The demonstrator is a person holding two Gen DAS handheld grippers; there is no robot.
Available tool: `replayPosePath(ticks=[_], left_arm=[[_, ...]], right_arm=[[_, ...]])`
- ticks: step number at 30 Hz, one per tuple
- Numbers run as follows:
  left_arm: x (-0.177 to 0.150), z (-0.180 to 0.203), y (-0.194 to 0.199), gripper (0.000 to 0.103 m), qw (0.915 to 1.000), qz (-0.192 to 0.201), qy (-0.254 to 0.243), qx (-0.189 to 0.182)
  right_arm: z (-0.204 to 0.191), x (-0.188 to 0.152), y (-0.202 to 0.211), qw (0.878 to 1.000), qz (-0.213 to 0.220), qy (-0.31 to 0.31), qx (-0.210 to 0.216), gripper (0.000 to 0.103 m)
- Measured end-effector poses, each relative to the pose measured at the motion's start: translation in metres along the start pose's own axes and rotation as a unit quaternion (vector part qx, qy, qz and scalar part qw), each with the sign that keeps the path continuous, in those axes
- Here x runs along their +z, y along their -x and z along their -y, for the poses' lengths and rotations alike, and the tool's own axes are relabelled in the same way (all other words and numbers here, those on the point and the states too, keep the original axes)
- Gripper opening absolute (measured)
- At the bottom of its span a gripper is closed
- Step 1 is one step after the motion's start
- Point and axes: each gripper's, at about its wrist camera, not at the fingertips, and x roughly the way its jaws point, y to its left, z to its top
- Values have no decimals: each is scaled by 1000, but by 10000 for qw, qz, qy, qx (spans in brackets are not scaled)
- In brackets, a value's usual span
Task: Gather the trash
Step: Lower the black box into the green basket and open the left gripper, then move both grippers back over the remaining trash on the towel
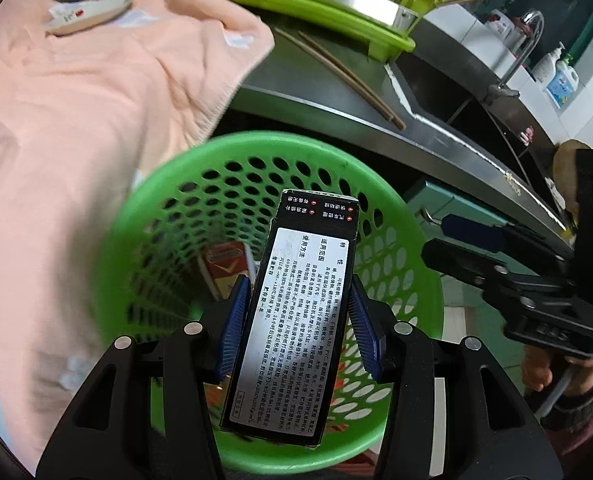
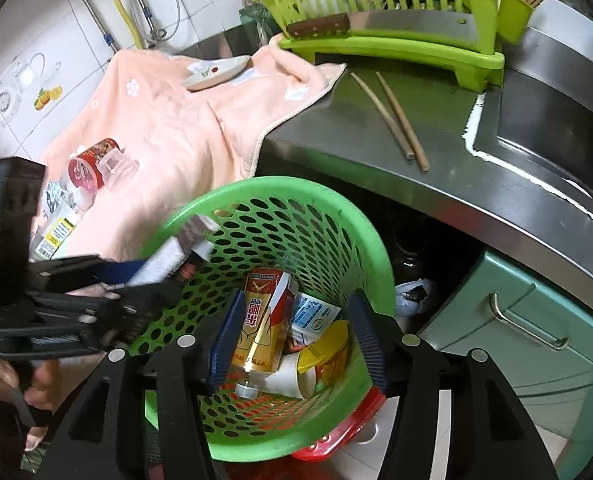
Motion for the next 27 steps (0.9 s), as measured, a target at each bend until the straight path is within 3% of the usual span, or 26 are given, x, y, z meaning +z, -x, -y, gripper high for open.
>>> replayPosePath(ticks=[14,18,27], left_arm=[[-4,16,-48,50,9984,-368,362,-236],[-5,17,-49,63,9981,-319,421,-311],[-8,9,-28,64,9985,-146,426,-324]], right_arm=[[18,-13,11,9995,142,-272,83,58],[18,-14,13,9994,152,-284,100,58],[7,-12,12,9996,148,-178,176,59]])
